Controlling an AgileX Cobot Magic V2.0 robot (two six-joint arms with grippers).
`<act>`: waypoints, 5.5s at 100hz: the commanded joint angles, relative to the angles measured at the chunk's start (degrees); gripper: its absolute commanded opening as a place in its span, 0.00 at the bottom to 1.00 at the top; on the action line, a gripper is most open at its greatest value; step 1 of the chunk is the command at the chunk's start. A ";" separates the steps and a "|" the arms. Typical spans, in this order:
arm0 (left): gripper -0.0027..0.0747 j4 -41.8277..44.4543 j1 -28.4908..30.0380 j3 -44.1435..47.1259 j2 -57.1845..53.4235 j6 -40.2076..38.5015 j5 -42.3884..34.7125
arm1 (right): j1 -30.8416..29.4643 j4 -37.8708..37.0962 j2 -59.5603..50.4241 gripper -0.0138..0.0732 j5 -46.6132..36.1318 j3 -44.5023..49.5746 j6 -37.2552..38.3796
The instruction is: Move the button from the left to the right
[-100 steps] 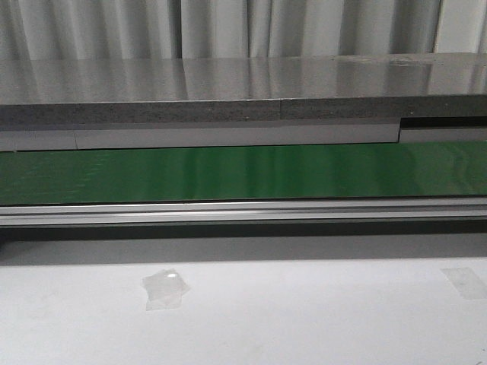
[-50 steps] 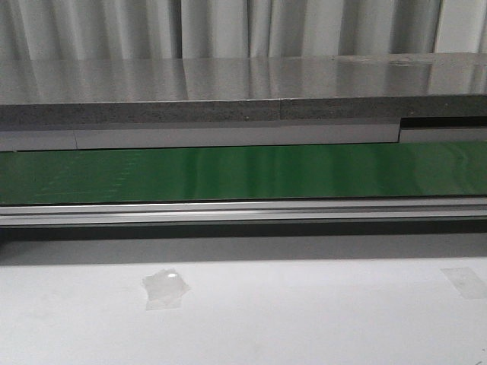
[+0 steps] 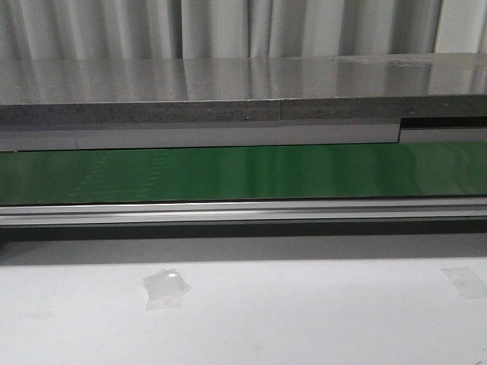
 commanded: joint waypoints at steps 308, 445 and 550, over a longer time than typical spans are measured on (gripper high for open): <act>0.75 -20.39 -22.62 47.67 -75.50 16.27 -25.09 | 0.05 -0.62 -0.99 0.08 -4.95 -0.94 -0.31; 0.01 -21.39 -22.62 54.49 -90.39 16.27 -25.09 | 0.05 -0.62 -0.99 0.08 -4.95 -0.94 -0.31; 0.01 -21.39 -22.62 54.49 -90.39 16.27 -25.09 | 0.05 4.00 6.97 0.08 2.82 -11.99 -0.31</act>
